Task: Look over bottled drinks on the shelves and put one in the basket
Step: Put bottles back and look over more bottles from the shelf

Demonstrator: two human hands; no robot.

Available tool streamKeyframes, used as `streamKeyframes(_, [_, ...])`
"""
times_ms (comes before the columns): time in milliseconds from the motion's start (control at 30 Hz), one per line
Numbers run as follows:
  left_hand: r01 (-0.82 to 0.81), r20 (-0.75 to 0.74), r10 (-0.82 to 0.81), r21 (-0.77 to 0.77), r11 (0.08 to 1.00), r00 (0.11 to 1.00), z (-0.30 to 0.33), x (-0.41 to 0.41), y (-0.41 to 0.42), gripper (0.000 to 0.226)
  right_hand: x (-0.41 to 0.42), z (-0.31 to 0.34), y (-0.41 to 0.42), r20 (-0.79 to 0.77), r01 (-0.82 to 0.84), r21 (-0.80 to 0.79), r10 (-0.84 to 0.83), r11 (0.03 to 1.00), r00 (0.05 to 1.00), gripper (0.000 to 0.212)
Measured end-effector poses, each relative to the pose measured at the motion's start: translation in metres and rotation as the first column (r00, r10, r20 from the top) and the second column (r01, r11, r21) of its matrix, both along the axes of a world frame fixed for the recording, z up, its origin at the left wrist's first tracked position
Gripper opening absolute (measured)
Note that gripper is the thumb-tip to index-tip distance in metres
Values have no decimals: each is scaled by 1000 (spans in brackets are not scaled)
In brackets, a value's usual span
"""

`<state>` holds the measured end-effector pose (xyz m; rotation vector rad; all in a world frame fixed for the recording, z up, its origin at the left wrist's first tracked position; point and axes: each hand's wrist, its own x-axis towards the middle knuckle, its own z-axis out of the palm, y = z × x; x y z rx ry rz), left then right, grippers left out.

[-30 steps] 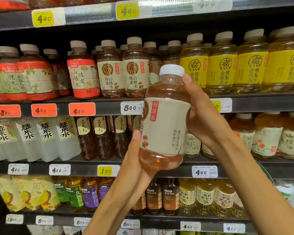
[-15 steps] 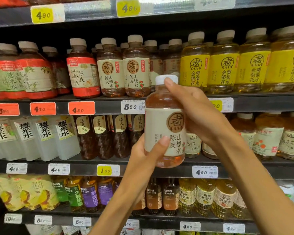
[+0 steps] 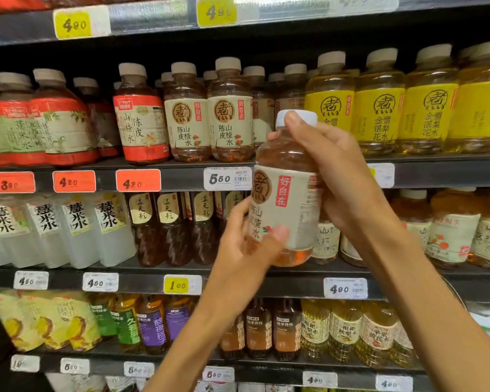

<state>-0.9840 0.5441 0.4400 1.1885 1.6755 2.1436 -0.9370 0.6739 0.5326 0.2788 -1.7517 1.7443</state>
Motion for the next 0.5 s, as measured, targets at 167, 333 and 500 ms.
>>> streamKeyframes(167, [-81,-73,80,-16,997,994,-6,0,5,64,1,8,2,132,-97,99,84,990,988,27])
streamKeyframes(333, [352,211,-377,148,924,902,-4,-4,-1,70,-6,4,10,245,-236,16,225,972,943,33])
streamKeyframes(500, [417,260,-458,198,887,850,0,-3,4,69,-10,4,6,195,-160,-80,173,984,965,30])
